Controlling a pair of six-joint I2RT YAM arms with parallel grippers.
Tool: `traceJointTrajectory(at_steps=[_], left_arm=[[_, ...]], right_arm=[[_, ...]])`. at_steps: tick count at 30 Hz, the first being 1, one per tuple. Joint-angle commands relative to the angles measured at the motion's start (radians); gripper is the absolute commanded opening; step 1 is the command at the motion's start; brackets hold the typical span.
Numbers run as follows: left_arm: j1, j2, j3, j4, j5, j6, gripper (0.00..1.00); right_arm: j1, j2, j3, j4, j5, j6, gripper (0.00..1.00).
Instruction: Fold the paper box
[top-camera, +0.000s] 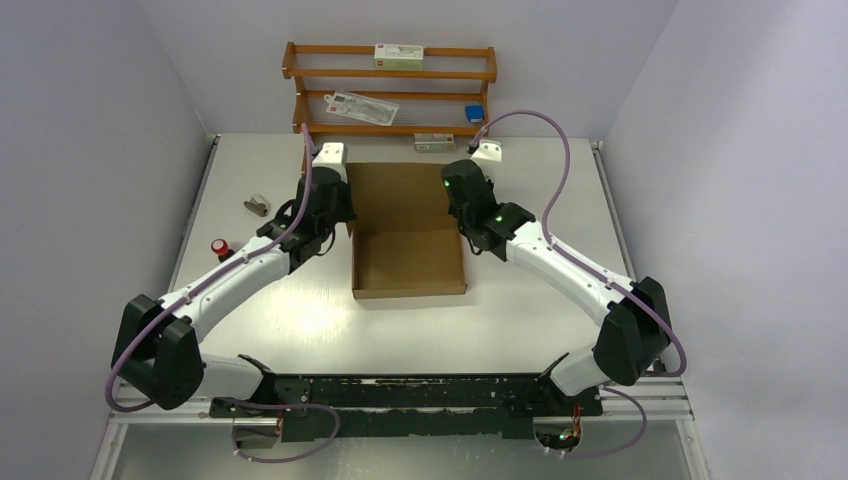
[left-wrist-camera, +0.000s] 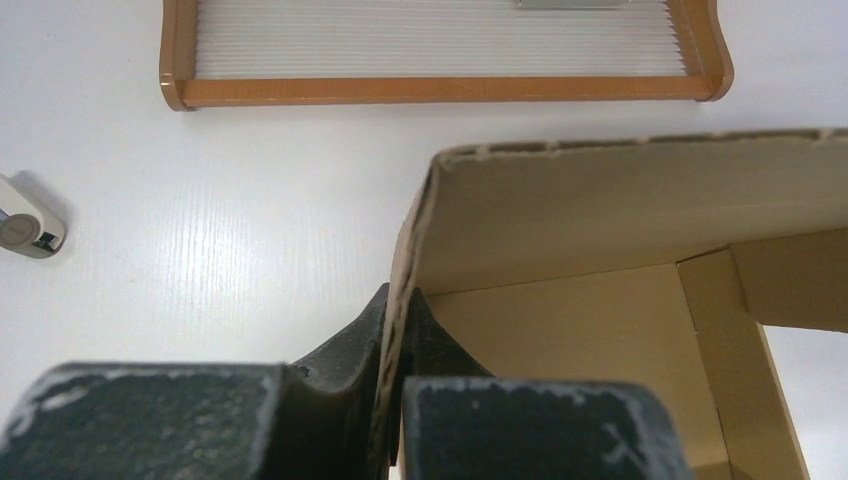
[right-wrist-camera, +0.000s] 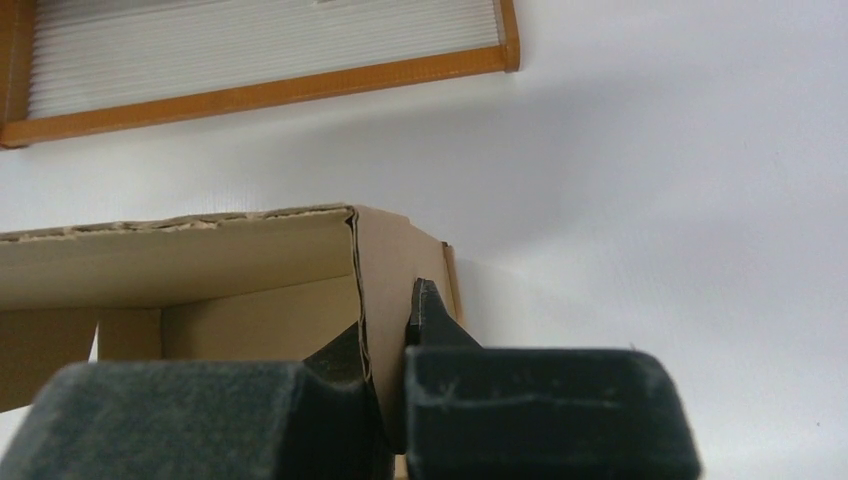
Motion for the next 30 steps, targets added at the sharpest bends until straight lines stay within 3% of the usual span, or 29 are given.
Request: traceJointTrajectory(at_steps=[1,14,26,30], left_arm=[[-0.016,0.009,-0.015,0.094,0.022,-0.066,0.07],[-0.017,0.043,0.006,0.045,0.012,-0.201,0.09],[-0.019,0.083,0.071,0.035,0.0,-0.372,0.2],[-0.019,0.09,0.091,0.029,0.013,-0.36,0.28]], right_arm=[[0.011,-0.024,-0.027,0.137,0.031,0.042,0.0],[0.01,-0.04,-0.08,0.199,0.015,0.029,0.0],[0.012,-0.036,-0.081,0.193,0.025,0.035,0.0],[0.012,-0.033,-0.078,0.194,0.028,0.022,0.0]])
